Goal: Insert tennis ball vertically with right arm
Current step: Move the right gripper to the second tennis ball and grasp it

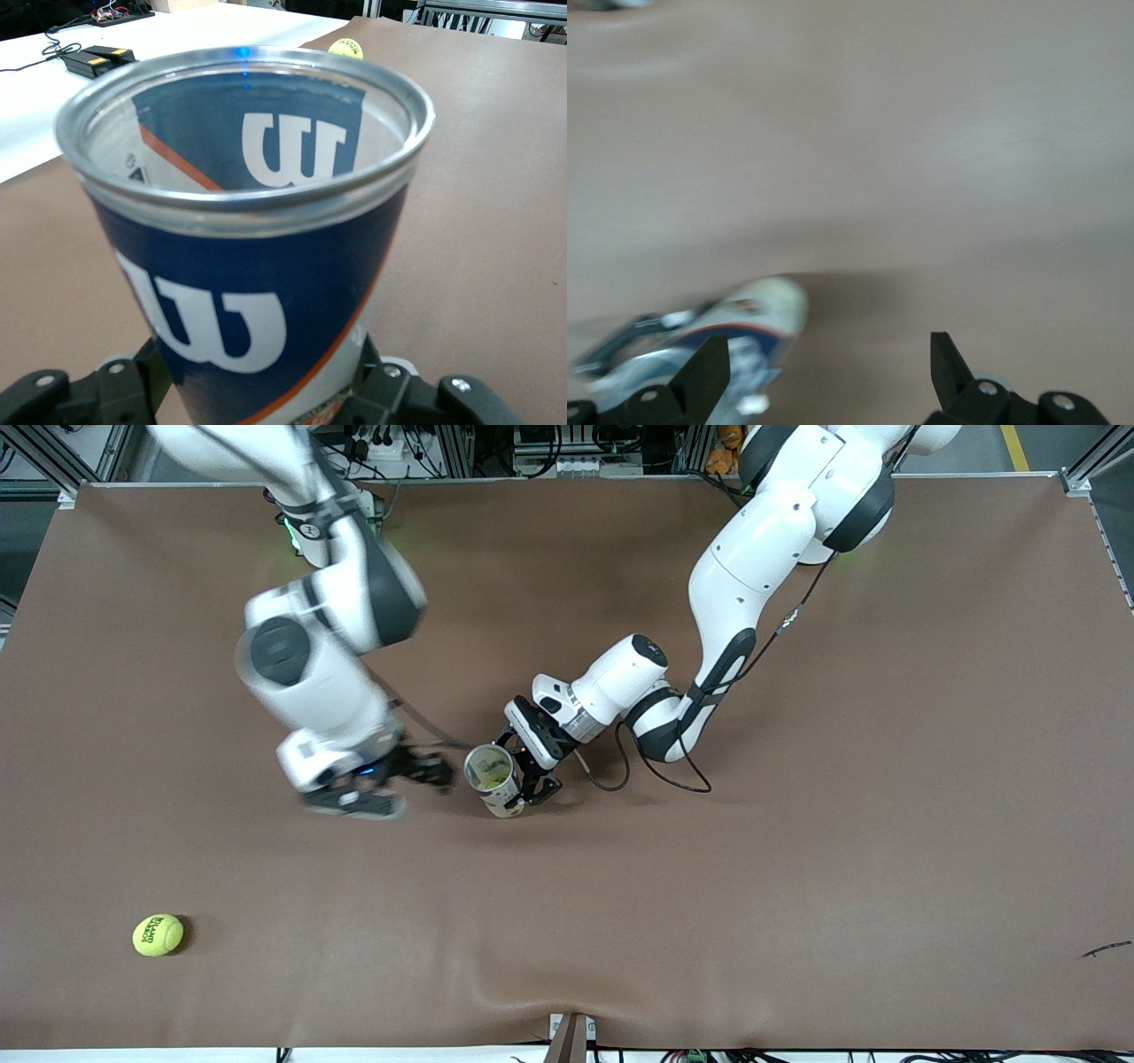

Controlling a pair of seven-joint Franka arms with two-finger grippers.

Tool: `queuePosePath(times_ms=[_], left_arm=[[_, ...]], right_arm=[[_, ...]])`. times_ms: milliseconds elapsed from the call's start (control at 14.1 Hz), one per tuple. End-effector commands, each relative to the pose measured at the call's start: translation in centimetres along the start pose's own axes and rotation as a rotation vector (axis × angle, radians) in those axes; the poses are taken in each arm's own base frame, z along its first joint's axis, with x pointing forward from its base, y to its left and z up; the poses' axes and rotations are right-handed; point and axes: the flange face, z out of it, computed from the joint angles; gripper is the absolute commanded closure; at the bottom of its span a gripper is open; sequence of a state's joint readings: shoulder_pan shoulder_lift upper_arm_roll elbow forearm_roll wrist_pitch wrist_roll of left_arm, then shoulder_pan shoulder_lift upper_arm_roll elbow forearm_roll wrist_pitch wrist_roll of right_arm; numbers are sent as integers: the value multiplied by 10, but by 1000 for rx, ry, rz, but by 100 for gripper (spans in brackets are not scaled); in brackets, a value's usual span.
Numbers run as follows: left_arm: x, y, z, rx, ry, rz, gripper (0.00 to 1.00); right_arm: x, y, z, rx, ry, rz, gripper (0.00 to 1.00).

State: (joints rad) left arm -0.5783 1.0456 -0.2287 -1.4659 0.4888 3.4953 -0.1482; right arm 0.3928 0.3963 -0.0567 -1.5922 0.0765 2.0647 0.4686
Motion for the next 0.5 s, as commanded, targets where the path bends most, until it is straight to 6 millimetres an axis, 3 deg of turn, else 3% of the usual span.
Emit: queuePosePath(times_ms=[0, 71, 212, 425], left_arm=[[0, 4, 1, -1, -7, 22, 21], [0, 4, 1, -1, -7, 22, 21], [1, 3, 1, -1, -4, 23, 21], [3, 2, 0, 1, -2, 23, 21]], right_arm=[[41, 109, 5, -26, -39, -48, 0], [54, 145, 15, -31, -50, -91, 0], [73, 203, 51, -43, -89, -194, 0], [101, 268, 95, -87, -85, -334, 0]])
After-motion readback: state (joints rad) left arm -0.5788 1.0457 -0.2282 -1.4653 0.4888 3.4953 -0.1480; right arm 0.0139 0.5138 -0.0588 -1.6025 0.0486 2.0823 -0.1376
